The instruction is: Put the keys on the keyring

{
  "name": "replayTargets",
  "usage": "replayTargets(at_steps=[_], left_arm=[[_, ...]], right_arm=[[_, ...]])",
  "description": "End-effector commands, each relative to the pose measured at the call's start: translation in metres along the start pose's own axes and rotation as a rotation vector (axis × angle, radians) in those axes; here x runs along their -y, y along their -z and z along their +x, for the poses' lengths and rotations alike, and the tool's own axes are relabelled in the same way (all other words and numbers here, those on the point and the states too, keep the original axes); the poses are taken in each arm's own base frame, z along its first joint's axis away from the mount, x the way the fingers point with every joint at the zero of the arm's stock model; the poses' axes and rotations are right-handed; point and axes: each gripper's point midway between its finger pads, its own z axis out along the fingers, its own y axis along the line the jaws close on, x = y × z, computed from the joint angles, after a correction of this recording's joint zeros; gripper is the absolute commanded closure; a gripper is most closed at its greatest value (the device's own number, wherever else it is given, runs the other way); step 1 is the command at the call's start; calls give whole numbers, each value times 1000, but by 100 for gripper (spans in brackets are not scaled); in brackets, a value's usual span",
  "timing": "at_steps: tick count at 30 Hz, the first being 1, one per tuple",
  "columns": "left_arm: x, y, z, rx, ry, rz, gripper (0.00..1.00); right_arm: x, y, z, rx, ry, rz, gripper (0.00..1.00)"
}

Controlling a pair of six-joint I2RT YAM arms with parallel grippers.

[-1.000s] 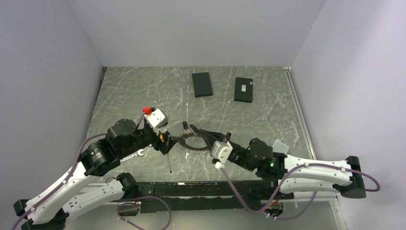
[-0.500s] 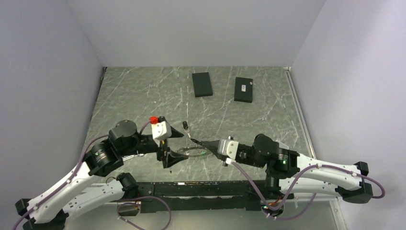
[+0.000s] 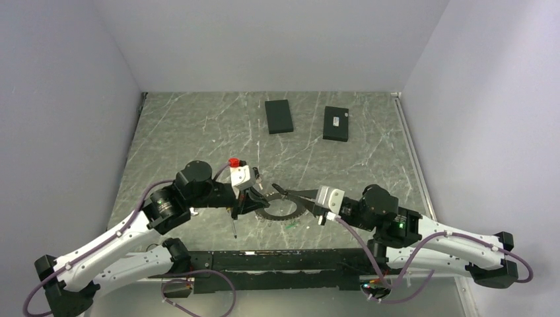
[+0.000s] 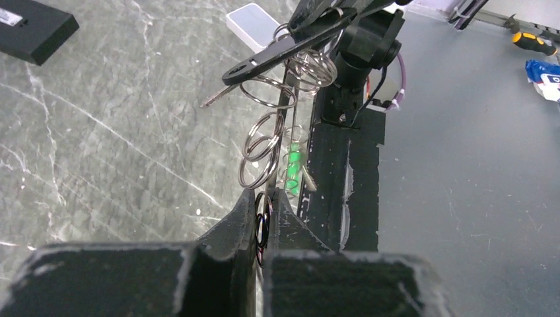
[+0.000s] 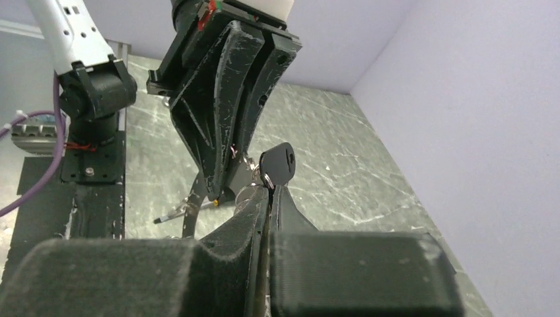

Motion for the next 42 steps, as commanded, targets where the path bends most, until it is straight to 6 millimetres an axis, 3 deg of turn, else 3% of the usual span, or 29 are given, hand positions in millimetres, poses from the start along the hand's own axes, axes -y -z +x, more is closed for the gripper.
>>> replayTargets(at_steps=[1,3,4,6,7,11,13,17,20,22,25,28,34,37,42], left_arm=[[-11,4,-26,47,-25,-66,100],[-17,16,-28,22,-34,-129,100],[-21,22,-31,18,-35,-169,100],[-29,35,-32,-17,-83,-236,100],[-31,43,-32,-42,-92,-263,100],[-47,68,-21,-226,-95,-389,100],[-52,72,-14,-307,-76,-418,100],[-41,62,14,-496,36,-328,100],[-27,52,36,-650,213,-259,100],[-16,47,40,-678,311,-222,100],[-19,40,35,-570,364,-277,100],[-22,36,30,-467,460,-293,100],[-46,24,16,-329,869,-329,100],[-58,11,7,-278,1028,-336,100],[-71,-5,-14,-164,1182,-311,100]], right_arm=[[3,0,-11,66,-54,33,100],[9,3,5,17,-68,92,99],[10,4,15,-13,-77,115,93],[13,6,35,-84,-99,157,70],[13,6,45,-126,-107,175,63],[34,13,79,-266,-128,348,55],[43,13,85,-293,-133,420,53],[41,-1,74,-236,-145,396,52],[32,-10,55,-157,-151,309,49],[29,-11,40,-102,-164,271,45],[38,-7,33,-56,-201,297,38],[52,-3,44,-93,-257,347,35],[79,1,72,-220,-378,458,34],[75,-4,80,-255,-430,436,34],[68,-5,69,-207,-457,387,34]])
